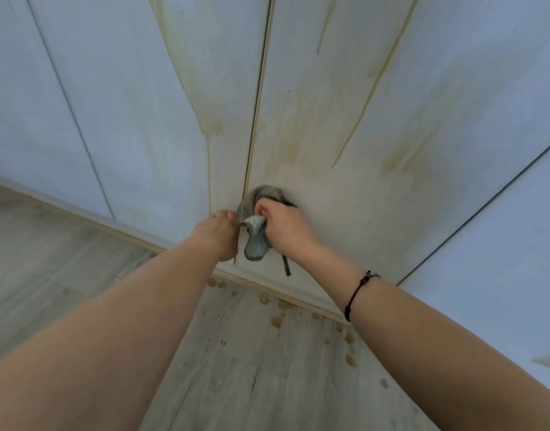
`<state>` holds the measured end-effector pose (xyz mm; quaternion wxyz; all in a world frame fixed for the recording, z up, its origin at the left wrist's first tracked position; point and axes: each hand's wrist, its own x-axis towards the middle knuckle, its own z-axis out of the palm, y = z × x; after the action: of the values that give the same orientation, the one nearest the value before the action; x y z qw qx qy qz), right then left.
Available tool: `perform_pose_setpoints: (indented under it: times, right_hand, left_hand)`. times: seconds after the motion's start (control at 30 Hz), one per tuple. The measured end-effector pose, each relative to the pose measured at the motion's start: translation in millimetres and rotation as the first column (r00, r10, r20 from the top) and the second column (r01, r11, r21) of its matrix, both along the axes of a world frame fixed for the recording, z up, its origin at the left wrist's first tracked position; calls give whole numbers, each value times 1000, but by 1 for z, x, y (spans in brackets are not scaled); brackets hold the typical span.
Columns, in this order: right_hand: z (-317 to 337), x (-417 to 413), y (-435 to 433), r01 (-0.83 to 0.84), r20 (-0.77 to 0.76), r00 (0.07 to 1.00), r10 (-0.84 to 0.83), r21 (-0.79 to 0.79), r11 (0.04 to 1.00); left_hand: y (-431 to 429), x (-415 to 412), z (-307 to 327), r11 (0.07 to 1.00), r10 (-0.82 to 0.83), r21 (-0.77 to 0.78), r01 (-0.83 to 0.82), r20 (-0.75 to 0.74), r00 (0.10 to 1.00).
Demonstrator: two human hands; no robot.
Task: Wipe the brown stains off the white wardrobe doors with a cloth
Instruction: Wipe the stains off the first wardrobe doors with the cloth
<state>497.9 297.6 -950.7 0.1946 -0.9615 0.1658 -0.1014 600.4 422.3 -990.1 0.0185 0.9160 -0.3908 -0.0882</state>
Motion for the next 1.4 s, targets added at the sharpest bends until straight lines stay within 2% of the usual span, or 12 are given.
perform_pose_setpoints:
  times: [0.07,0.13,0.27,0.37,0.57,0.7,0.8,0.9,1.0,1.07,1.23,1.4]
  right_hand:
    - [-31,-14,-2,-29,-360,933,11,-45,999]
    - [-52,-24,-1,-43,-492,871,2,-73,996]
    - [-21,11,12,40,-96,995,-33,70,997]
    - [0,31,21,38,194,979,-67,146,989]
    - [-57,-13,13,74,-412,911,-20,117,990]
    - [-19,26,23,67,-26,998,-64,166,984]
    - [-3,44,32,36,211,975,-69,158,987]
    - [-39,24,27,37,-87,995,-38,-7,999]
    - [-77,-2,20,39,-405,913,-45,-23,999]
    - [-69,4,18,55,-330,943,-46,18,998]
    - [-16,47,28,28,201,977,-65,181,983]
    - [-45,11,16,97,-163,984,-66,192,977]
  left_hand:
    - [6,-1,3,1000,-6,3,6,7,1000]
    - [11,0,5,1000,-17,10,17,12,1000]
    - [15,5,3,998,-28,-63,28,0,1000]
    - [20,7,0,994,22,-106,-24,-25,999]
    - [22,10,7,994,-78,-72,82,57,995]
    - [18,11,11,992,-73,-97,80,72,995]
    - [15,9,13,992,-87,-86,96,99,991]
    - [17,9,13,994,-79,-71,85,88,993]
    - [23,11,14,996,-62,-53,66,66,996]
    - [25,13,13,997,-45,-66,49,60,997]
    - [22,14,16,997,2,-82,6,102,995]
    - [22,15,29,982,16,-189,4,105,994]
